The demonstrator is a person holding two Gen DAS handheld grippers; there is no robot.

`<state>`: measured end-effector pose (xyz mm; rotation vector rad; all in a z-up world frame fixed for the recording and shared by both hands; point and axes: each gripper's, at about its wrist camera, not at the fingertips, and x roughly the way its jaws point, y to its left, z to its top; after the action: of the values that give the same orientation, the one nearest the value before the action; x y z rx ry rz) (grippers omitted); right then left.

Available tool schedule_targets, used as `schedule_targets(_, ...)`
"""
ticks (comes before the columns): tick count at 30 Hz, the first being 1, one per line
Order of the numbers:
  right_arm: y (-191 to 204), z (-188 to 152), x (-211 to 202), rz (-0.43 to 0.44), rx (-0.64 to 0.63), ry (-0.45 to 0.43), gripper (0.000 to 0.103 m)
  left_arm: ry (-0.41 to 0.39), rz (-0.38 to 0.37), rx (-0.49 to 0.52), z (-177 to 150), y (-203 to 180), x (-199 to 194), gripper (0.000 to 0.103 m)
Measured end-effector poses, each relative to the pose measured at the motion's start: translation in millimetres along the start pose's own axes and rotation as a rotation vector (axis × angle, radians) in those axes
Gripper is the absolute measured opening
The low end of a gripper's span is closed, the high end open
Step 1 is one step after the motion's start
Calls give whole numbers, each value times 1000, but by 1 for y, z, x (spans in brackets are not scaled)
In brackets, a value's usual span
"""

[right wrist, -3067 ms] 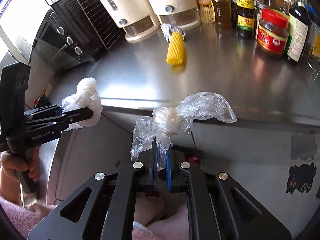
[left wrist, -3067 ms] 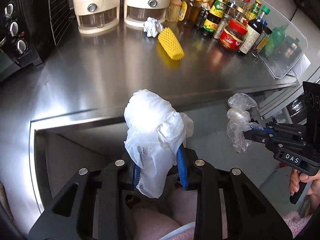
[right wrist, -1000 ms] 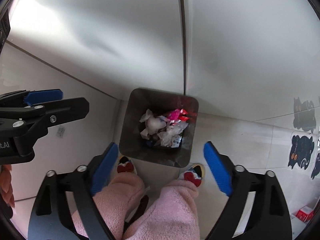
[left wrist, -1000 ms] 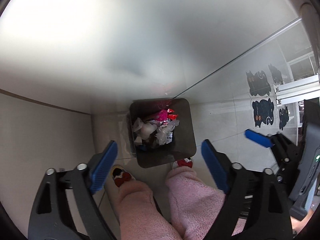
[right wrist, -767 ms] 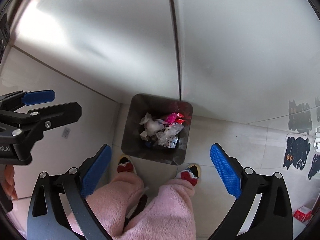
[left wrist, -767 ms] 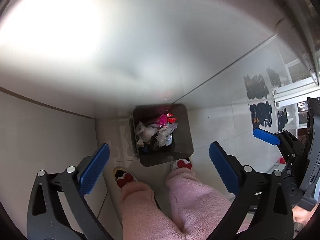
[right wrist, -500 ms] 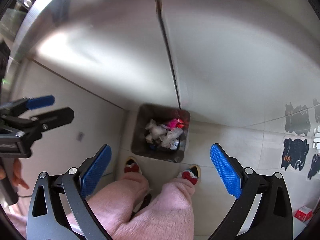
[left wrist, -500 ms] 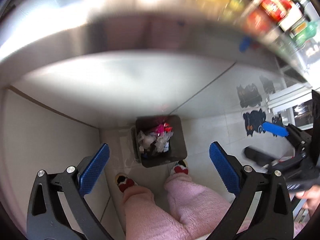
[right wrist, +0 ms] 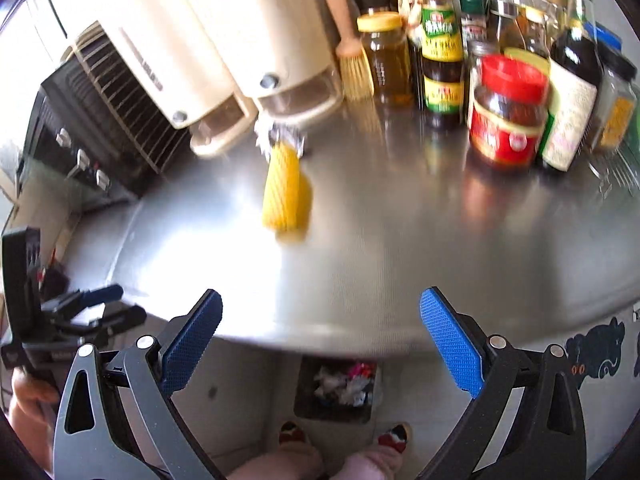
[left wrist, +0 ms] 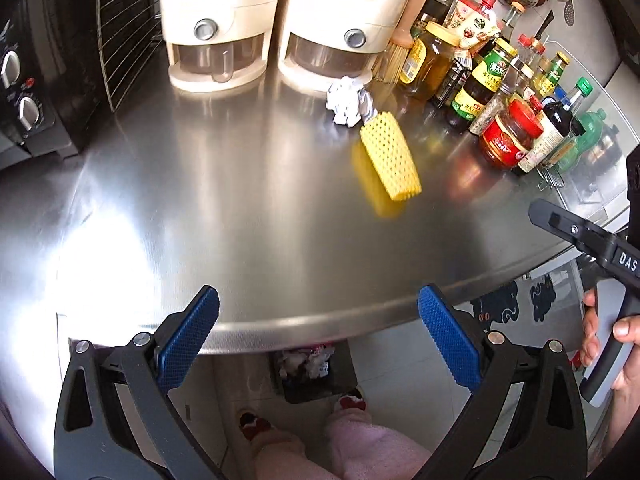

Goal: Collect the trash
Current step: 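Raise both tools back to the counter and grasp the yellow foam net with the left gripper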

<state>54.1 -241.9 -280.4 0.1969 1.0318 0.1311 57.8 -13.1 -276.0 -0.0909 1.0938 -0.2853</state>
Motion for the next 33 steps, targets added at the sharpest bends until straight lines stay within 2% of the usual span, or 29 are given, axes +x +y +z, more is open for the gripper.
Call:
schedule_targets(4, 0, 48, 17, -22, -14, -12, 99, 5, -22, 27, 29, -13, 18, 95)
schedule_targets(8, 5, 93, 52, 60, -16, 34, 99, 25, -45, 36, 53, -29, 47, 95)
schedule_targets(10, 8, 111, 65, 62, -34, 36, 98, 17, -40, 44, 64, -37, 57, 95)
schedule_targets(16, 16, 143, 87, 64, -79, 45, 92, 21, -61, 66, 92, -53, 86, 95)
schedule_targets(22, 18, 165, 109, 64, -97, 56, 88, 59, -53, 60, 102, -52, 118, 93)
schedule_targets(24, 18, 170, 118, 57, -106, 62, 87, 70, -54, 53, 102, -49, 124, 82)
schedule_targets(26, 18, 174, 125, 49, -110, 71, 87, 87, -56, 46, 103, -43, 129, 61)
schedule_targets(27, 17, 175, 128, 45, -112, 75, 87, 96, -59, 44, 104, -41, 131, 59)
schedule_targets(30, 19, 176, 138, 45, -122, 93, 87, 105, -58, 52, 105, -35, 134, 41)
schedule_targets(31, 21, 177, 141, 45, -126, 99, 87, 109, -61, 51, 104, -32, 134, 26)
schedule_targets(32, 23, 177, 145, 44, -133, 105, 87, 116, -71, 42, 105, -29, 134, 20)
schedule_targets(33, 25, 177, 149, 42, -140, 111, 87, 118, -72, 38, 106, -26, 134, 18)
